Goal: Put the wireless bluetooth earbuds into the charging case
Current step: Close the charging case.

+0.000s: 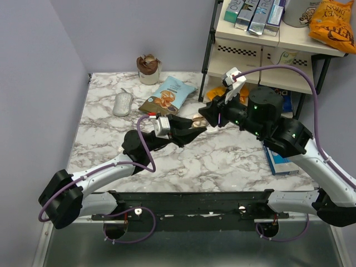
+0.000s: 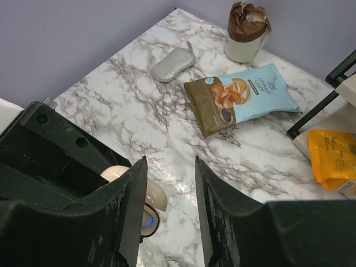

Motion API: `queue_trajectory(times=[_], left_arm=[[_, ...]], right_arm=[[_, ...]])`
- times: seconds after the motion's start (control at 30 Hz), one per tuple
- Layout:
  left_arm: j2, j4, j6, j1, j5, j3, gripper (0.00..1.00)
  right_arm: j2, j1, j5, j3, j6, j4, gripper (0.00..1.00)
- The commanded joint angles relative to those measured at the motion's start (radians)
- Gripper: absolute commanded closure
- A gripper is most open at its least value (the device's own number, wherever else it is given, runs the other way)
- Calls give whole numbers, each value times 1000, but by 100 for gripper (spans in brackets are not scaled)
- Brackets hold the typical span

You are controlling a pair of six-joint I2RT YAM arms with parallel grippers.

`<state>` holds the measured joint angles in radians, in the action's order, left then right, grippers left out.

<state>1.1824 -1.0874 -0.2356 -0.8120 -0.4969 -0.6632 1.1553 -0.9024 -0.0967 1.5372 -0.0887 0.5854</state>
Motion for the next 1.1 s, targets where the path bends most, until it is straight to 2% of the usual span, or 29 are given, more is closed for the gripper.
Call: queue_trajectory(times=[0.0,0.2,0.3,0.37,0.43,0.57,0.83,1.07], left_arm=[[-6,-54,15,2,37,-32,100],[-13,-36,41,2,32,-33,100],[-24,10,74,0,-12,-33,100],[-36,35,100,-1,-43,-23,100],[-49,76,137,-1,-80,-13,100],[-84,147,196,-6,-101,0,100],[-102,164,228,-9,-88,4,100],[-92,153,223,-9,-52,-6,100]], right_arm=[[3,-7,58,-23,-5,67,52],[1,-7,72,-18,-14,79,53],[-19,-6,2,-11,-52,57,41],[-16,-7,-47,35,-59,62,36],[32,-6,-52,113,-52,120,36],[89,-7,-32,167,-36,189,37],[129,-7,40,186,-36,260,42],[93,-7,61,133,-46,249,44]])
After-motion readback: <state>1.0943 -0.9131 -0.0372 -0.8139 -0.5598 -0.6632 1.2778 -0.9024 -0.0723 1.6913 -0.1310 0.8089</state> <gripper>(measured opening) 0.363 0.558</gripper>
